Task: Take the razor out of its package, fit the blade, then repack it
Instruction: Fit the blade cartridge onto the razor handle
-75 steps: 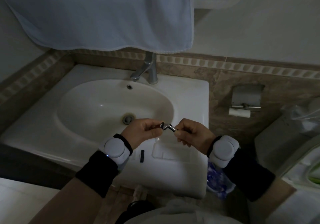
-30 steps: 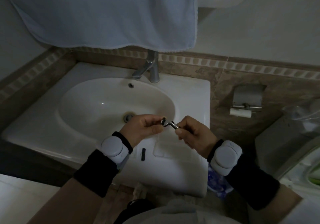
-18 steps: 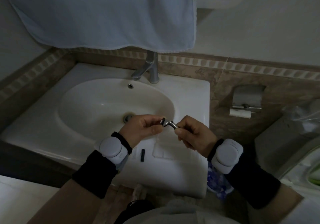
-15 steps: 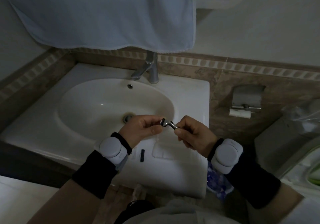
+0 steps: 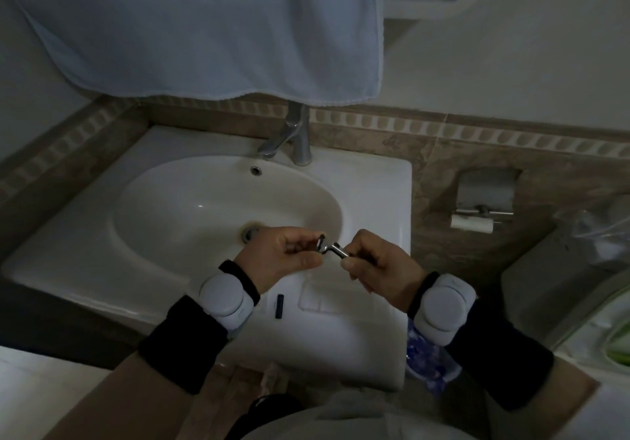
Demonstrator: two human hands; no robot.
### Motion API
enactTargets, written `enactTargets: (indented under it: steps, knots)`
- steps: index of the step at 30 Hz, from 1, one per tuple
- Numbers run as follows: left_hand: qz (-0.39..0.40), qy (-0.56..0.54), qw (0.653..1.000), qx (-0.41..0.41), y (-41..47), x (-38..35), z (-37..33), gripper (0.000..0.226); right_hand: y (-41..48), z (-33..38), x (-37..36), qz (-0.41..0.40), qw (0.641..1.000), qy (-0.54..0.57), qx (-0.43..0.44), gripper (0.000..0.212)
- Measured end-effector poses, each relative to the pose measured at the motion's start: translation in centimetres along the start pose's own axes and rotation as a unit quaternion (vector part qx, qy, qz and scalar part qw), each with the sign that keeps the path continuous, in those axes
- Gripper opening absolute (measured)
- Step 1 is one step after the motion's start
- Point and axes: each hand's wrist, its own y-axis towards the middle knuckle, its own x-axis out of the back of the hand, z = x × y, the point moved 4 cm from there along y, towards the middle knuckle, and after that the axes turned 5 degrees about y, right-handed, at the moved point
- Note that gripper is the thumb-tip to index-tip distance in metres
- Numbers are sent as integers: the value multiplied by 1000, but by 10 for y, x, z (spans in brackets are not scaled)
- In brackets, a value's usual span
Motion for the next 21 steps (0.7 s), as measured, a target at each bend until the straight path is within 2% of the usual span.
enactTargets:
  steps: [2, 8, 21]
  knots:
    - [-2, 0, 1000, 5, 1, 1, -1, 50, -1, 0, 0, -1, 1000, 8, 3, 32]
    - [-12, 10, 1000, 8, -1, 1, -1, 49, 0, 6, 0, -2, 998, -61, 27, 33]
    - [-9, 50, 999, -3, 3, 3, -5, 43, 5, 2, -2, -8, 998, -50, 26, 35]
